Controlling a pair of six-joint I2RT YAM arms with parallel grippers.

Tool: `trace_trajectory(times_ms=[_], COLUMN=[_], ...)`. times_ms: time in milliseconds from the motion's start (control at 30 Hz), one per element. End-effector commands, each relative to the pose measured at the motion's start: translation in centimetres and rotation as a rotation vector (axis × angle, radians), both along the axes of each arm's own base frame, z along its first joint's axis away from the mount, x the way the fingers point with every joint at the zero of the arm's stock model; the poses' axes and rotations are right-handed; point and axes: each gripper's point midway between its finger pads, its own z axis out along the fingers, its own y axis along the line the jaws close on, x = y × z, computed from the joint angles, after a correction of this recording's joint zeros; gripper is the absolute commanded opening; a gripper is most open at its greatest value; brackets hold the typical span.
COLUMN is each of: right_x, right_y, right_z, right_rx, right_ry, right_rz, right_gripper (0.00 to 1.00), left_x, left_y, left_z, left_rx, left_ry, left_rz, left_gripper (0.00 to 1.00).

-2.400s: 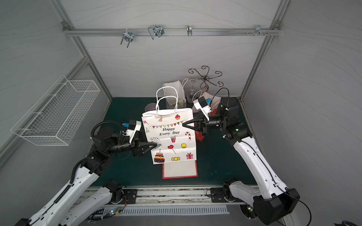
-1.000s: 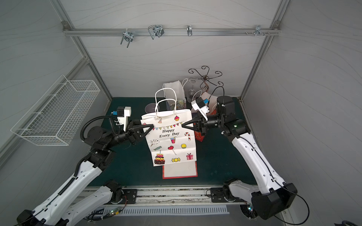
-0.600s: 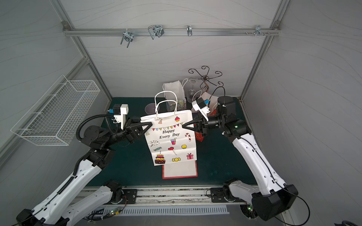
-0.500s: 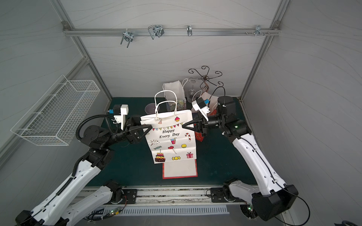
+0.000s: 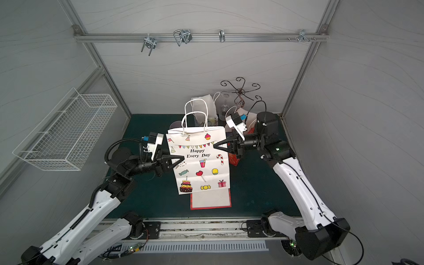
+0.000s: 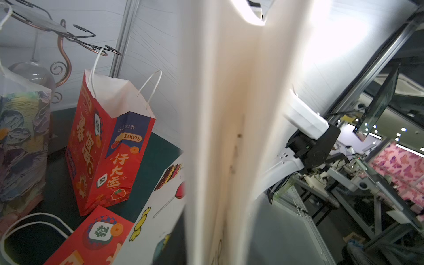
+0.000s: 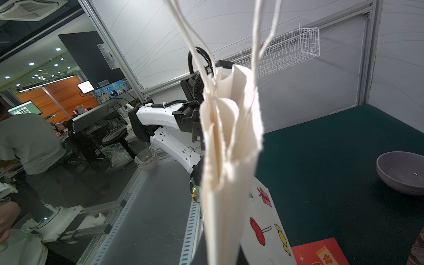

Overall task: Put away the paper bag
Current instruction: Press the paper bag.

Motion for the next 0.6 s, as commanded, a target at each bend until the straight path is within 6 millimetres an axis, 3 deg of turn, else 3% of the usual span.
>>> trace_trajectory(times_ms=[0, 33, 100, 133, 233, 400, 467, 567], right_x=[-0.5, -0.5, -0.2, -0.1, 0.3, 0.2, -0.9, -3.9], right_y=[-0.3, -0.5, -0.9, -1.2, -3.0, -6.2, -6.4, -5.7], right_z=[0.6, 0.5, 0.1, -0.1, -0.9, -4.9, -6.1, -5.0], right_rx=[0.013, 0.009, -0.009, -0.021, -0.057, -0.180, -0.187, -0.108], right_ry=[-0.032, -0.030, -0.012, -0.005, -0.005, -0.034, -0.026, -0.003], right_rz=[-0.004, -0.012, -0.053, -0.084, -0.222, -0.467, -0.447, -0.290], right_gripper=[0.00, 0.00, 0.40, 0.55, 0.80, 0.95, 0.96, 0.93], left_x=[-0.8, -0.8, -0.9, -0.9, -0.7, -0.3, -0.5, -0.7], left_y=[-0.1, -0.1, -0.1, -0.1, 0.2, 0.7, 0.7, 0.7], left_z=[2.8, 3.1, 3.9, 4.2, 5.8, 8.9, 10.5, 11.8], left_rx=[-0.038, -0.042, -0.054, -0.059, -0.094, -0.183, -0.229, -0.275], left_ry=[-0.097, -0.101, -0.118, -0.123, -0.163, -0.191, -0.197, -0.192], left_rz=[-0.048, -0.049, -0.050, -0.049, -0.030, -0.010, -0.031, -0.064], left_gripper=[0.00, 0.00, 0.00, 0.00, 0.00, 0.00, 0.00, 0.00])
